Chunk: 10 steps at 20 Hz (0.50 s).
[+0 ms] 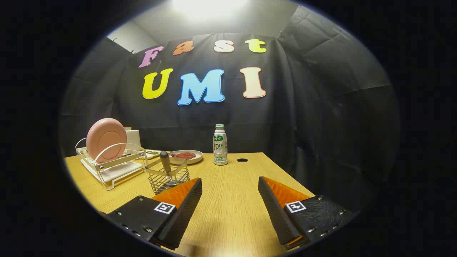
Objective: Take the plate from the dish rack, then take the spoon from the basket and place it into the plate.
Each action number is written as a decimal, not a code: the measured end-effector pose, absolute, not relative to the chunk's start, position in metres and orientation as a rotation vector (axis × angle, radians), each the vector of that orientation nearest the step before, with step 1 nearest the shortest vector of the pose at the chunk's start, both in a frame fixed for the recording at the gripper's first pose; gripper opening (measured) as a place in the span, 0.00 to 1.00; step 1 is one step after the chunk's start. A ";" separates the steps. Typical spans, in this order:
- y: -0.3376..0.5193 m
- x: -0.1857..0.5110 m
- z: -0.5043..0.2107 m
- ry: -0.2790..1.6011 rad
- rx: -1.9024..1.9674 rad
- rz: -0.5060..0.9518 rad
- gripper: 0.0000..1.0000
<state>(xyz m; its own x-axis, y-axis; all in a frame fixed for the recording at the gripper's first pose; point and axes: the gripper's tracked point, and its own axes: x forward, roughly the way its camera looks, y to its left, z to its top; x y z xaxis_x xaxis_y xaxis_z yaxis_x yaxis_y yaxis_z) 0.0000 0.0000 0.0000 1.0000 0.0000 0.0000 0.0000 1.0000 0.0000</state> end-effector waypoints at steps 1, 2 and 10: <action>0.000 0.000 -0.001 0.002 0.000 0.001 0.96; 0.001 -0.001 -0.001 0.002 -0.001 0.000 0.96; -0.006 0.063 0.008 -0.010 0.060 -0.002 0.97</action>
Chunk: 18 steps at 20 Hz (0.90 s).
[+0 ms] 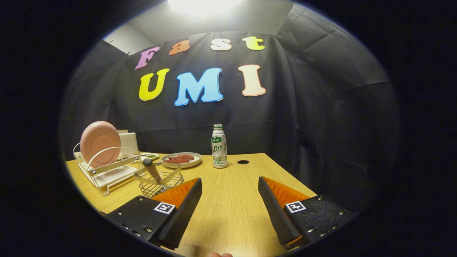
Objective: Take the plate from the dish rack, then take the spoon from the basket and place it into the plate.
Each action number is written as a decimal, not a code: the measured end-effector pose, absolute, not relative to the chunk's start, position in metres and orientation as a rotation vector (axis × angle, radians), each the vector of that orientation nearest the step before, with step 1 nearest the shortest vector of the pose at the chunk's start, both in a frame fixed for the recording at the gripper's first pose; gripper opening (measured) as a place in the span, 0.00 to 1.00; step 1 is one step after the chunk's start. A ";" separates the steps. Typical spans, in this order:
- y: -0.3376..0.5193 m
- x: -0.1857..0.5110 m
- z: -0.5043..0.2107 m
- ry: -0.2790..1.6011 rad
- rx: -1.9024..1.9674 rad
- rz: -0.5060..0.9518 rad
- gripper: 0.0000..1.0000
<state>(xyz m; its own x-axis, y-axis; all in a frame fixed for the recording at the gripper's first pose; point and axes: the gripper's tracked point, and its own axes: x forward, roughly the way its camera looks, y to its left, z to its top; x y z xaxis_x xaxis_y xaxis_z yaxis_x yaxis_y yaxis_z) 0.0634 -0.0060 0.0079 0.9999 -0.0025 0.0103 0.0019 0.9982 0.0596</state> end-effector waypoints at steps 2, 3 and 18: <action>-0.018 0.085 0.020 -0.042 0.083 -0.032 0.97; -0.025 0.092 0.025 -0.048 0.086 -0.052 0.96; 0.014 -0.009 0.158 -0.009 -0.041 -0.296 0.96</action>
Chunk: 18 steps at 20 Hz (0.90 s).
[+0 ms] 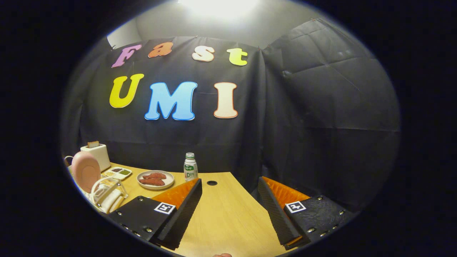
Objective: Take the plate from the dish rack, then take the spoon from the basket and place it into the plate.
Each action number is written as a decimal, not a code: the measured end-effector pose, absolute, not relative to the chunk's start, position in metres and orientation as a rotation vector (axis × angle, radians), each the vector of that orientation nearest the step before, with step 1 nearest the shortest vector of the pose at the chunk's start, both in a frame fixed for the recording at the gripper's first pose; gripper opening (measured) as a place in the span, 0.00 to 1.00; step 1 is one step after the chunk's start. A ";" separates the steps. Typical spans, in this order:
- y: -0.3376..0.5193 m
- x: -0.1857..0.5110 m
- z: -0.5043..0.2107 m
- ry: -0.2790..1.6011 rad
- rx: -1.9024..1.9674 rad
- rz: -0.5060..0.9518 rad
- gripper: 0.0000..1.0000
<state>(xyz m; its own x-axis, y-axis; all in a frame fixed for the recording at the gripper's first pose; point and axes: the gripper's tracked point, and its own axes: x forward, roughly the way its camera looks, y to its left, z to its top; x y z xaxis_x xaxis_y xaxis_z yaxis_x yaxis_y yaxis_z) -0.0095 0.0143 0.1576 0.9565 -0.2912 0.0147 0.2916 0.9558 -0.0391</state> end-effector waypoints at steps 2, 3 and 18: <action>0.058 -0.011 0.176 -0.017 -0.031 -0.245 0.96; 0.081 -0.009 0.185 -0.022 -0.019 -0.216 0.96; 0.337 0.050 0.198 0.085 0.110 0.085 0.96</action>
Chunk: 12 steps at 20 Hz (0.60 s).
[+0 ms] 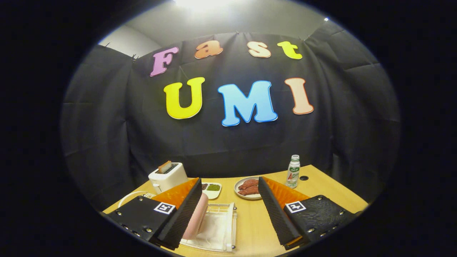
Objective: Take the plate from the dish rack, then take the spoon from the basket and place it into the plate.
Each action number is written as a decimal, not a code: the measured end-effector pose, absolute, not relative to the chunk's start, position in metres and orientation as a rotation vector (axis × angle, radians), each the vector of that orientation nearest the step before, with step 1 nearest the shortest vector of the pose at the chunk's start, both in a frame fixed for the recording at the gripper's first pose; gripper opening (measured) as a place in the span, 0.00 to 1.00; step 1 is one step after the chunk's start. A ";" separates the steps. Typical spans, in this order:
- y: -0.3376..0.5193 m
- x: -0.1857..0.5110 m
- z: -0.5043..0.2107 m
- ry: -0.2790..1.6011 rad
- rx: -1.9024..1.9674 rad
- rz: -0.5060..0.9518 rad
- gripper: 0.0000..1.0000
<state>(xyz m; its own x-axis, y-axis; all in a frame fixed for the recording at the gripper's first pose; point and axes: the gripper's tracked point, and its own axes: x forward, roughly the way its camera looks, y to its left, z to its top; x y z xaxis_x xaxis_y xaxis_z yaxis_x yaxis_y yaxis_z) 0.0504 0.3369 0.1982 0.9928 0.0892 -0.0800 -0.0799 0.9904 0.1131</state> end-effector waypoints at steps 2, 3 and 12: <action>0.357 0.060 0.185 0.116 0.121 0.109 0.97; 0.365 0.065 0.179 0.133 0.124 0.116 0.96; 0.410 0.100 0.102 0.354 0.190 0.126 0.97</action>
<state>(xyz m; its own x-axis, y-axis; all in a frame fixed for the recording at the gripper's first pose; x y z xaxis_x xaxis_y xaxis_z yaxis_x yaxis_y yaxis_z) 0.0995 0.4100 0.1024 0.9304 0.1559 -0.3317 -0.0895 0.9743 0.2069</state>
